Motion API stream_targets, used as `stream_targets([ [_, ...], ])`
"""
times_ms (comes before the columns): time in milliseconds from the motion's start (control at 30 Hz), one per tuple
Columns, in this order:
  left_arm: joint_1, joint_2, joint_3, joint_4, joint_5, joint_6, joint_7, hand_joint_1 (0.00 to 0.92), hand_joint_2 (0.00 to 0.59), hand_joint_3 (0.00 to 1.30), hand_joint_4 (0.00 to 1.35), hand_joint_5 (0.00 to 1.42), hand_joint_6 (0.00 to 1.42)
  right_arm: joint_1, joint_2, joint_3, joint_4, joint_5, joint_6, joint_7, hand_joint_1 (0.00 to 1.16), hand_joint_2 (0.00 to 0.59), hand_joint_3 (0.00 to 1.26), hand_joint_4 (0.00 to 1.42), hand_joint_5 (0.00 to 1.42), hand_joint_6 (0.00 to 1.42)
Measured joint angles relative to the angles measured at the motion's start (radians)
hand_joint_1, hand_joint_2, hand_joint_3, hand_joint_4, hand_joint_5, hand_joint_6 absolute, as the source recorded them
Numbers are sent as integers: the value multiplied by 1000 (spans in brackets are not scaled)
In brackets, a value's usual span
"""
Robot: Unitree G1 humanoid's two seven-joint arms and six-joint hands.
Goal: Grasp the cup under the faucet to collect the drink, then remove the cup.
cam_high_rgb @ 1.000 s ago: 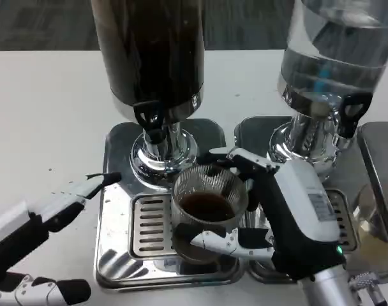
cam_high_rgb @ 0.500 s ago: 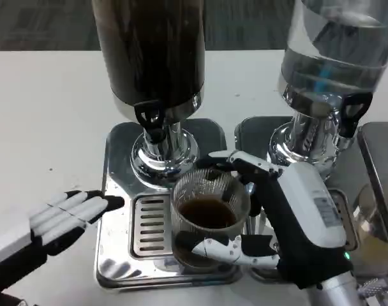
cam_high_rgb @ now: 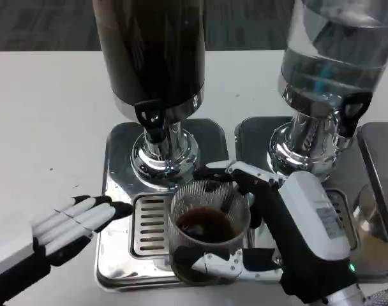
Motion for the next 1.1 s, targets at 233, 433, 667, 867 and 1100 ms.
stream_targets([
  [233, 7, 2, -5, -8, -7, 0, 0, 0, 87, 0, 0, 0, 0, 5, 0, -1, -18, 0, -1, 1, 799, 238, 615, 679, 876, 1075],
  [433, 14, 7, -24, -9, -30, 5, 0, 0, 87, 0, 0, 0, 0, 7, -1, -1, -19, 0, -1, 1, 792, 239, 616, 679, 876, 1075],
  [667, 24, 8, -28, -17, -37, 9, 0, 0, 87, 0, 0, 0, 0, 23, -3, -1, -30, 0, -4, 1, 777, 234, 624, 688, 889, 1077],
  [867, 25, 8, -31, -17, -39, 9, 0, 0, 84, 0, 0, 0, 0, 29, -4, -2, -37, 0, -4, 2, 769, 231, 631, 688, 893, 1090],
  [1100, 27, 8, -33, -20, -39, 13, 0, 0, 81, 0, 0, 0, 0, 29, -4, -5, -37, 2, -5, 3, 770, 233, 632, 694, 893, 1092],
])
